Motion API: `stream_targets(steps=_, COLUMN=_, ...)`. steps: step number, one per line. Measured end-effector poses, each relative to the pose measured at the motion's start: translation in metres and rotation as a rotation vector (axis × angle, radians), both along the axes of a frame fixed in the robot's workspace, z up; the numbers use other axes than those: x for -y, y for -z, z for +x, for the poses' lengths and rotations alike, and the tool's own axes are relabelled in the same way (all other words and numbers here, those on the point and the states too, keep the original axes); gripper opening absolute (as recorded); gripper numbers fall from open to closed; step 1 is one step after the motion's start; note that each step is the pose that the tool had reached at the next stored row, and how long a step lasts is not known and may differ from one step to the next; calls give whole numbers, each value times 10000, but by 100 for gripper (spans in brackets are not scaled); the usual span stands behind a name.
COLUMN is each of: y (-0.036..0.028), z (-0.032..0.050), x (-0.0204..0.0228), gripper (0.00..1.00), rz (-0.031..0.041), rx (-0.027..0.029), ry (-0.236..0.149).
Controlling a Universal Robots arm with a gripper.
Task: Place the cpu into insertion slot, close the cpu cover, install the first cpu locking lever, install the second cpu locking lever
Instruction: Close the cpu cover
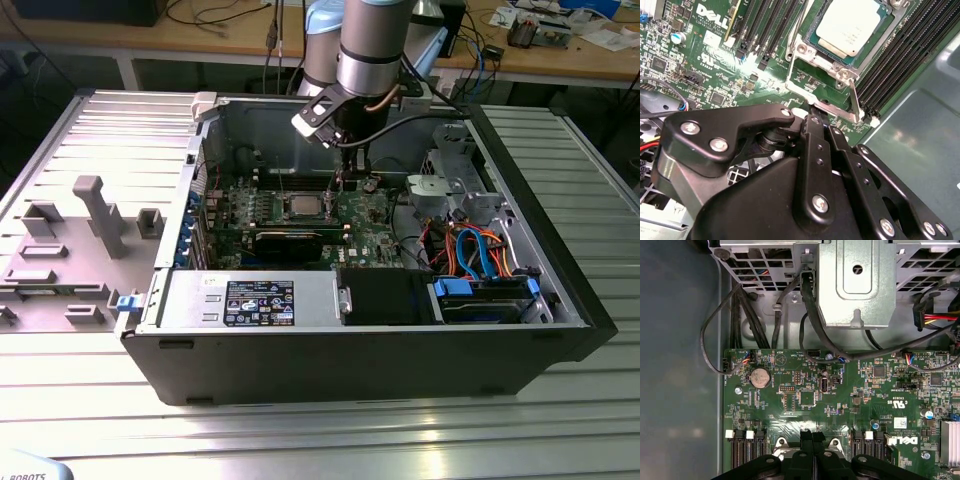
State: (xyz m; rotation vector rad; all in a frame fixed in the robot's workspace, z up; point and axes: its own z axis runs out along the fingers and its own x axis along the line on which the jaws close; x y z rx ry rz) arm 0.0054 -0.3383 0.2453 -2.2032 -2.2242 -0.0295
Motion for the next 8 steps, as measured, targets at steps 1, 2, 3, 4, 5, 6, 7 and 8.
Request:
stream_targets(steps=1, y=0, z=-1, x=0, gripper=11, rz=0, rx=0, ry=0)
stream_targets(steps=2, y=0, z=-2, x=0, gripper=11, rz=0, rx=0, ry=1)
stream_targets(steps=3, y=0, z=-3, x=0, gripper=11, rz=0, rx=0, ry=1)
stream_targets(steps=4, y=0, z=-5, x=0, gripper=11, rz=0, rx=1, ry=1)
stream_targets(steps=5, y=0, z=-10, x=0, gripper=11, rz=0, rx=0, ry=1)
stream_targets(steps=6, y=0, z=-11, x=0, gripper=11, rz=0, rx=0, ry=0)
stream_targets(steps=7, y=0, z=-16, x=0, gripper=11, rz=0, rx=0, ry=1)
stream_targets(steps=8, y=0, z=-18, x=0, gripper=11, rz=0, rx=0, ry=-1)
